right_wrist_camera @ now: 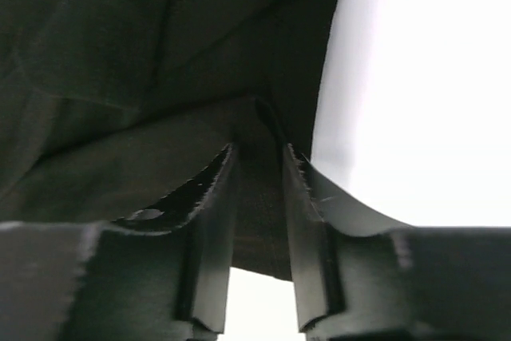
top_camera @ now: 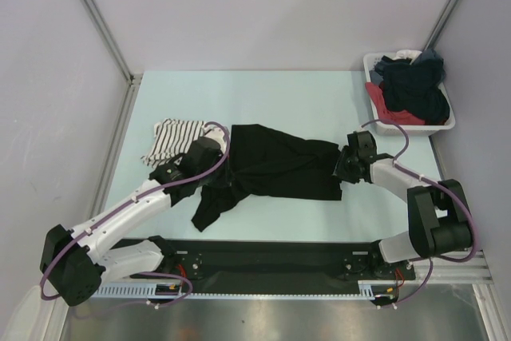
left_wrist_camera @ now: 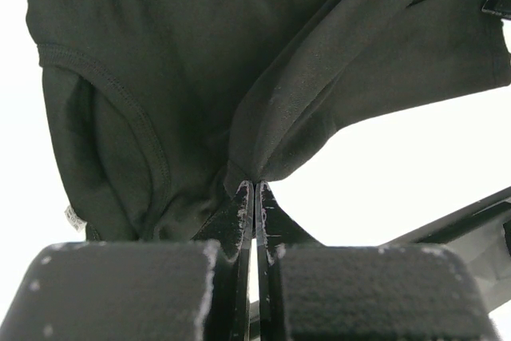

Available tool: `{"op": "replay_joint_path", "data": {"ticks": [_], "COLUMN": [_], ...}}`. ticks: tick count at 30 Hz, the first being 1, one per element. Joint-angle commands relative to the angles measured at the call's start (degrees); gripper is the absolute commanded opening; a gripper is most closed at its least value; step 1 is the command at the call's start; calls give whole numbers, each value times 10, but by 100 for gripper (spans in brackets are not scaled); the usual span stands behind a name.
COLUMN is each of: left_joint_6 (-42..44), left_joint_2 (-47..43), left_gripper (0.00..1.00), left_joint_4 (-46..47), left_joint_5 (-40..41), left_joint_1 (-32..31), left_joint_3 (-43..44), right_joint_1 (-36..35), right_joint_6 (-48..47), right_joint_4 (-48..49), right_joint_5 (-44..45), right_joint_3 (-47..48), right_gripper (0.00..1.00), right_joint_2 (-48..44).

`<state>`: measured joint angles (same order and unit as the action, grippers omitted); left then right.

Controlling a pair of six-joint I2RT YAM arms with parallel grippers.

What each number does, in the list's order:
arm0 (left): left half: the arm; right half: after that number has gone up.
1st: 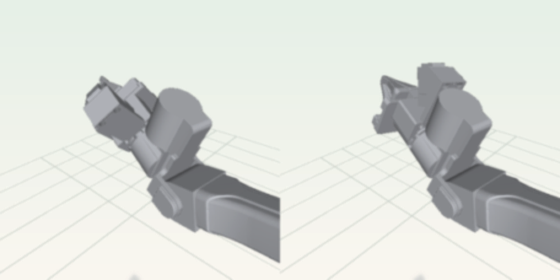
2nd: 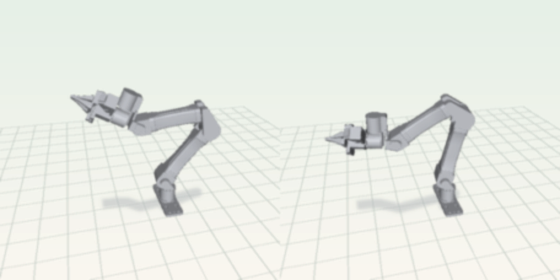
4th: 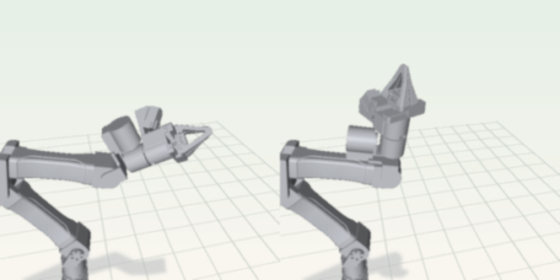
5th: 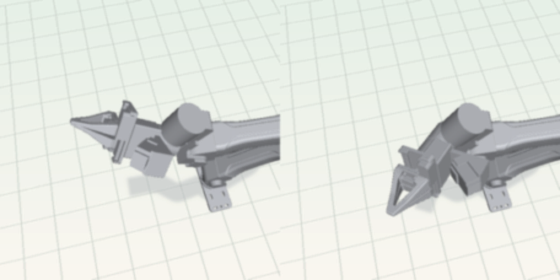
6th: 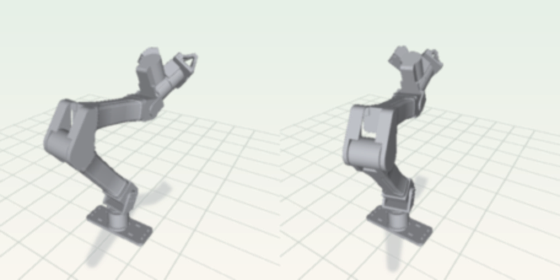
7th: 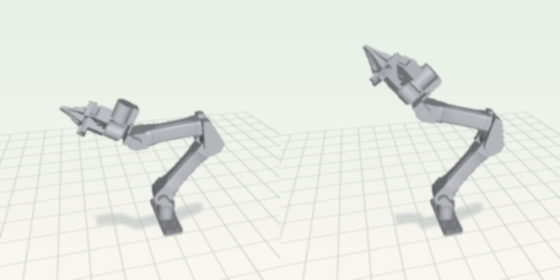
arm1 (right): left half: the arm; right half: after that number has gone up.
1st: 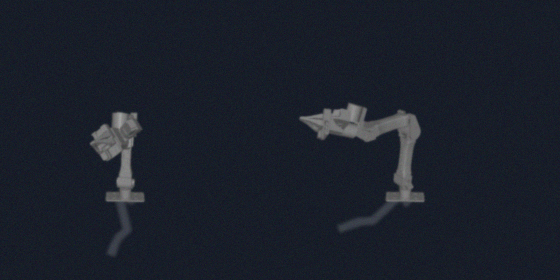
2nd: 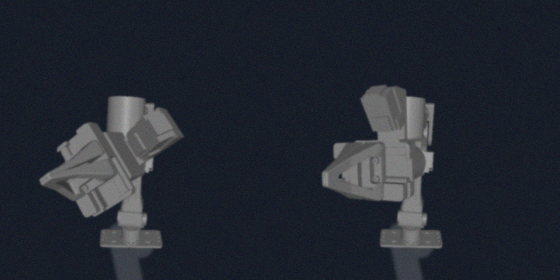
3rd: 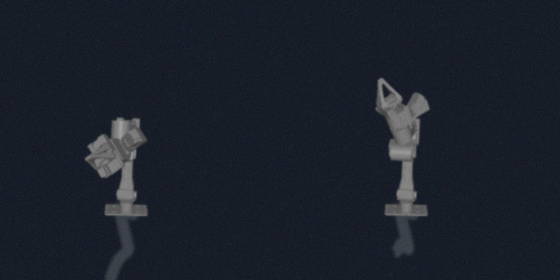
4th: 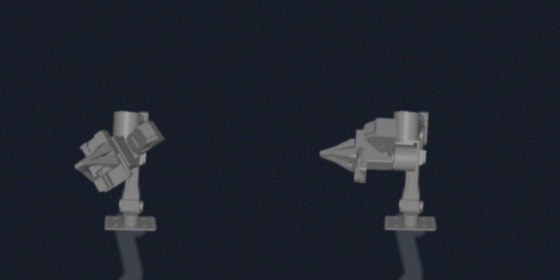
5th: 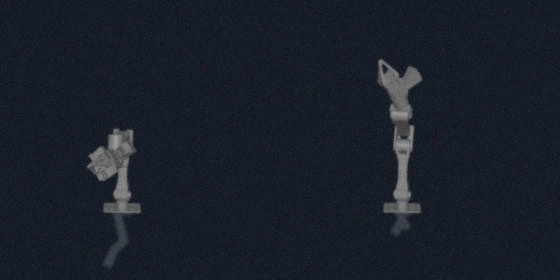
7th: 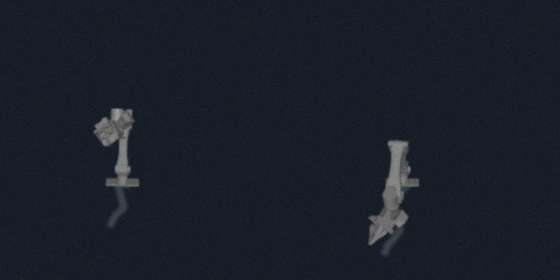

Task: Fold and stack the tank tops

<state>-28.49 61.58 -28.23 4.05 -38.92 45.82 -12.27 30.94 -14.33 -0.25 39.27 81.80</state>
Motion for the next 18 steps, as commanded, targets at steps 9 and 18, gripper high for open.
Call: {"op": "replay_joint_path", "data": {"ticks": [9, 18], "left_joint_6": [-2, 1], "left_joint_2": [2, 2], "left_gripper": [0, 0], "left_joint_4": [15, -2], "left_joint_5": [-5, 8], "left_joint_1": [4, 4], "left_joint_3": [3, 30], "right_joint_1": [-5, 12], "right_joint_6": [-10, -20], "right_joint_4": [-7, -83], "right_joint_5": [31, 86], "right_joint_3": [26, 56], "right_gripper": [0, 0], "right_joint_2": [-19, -135]}}
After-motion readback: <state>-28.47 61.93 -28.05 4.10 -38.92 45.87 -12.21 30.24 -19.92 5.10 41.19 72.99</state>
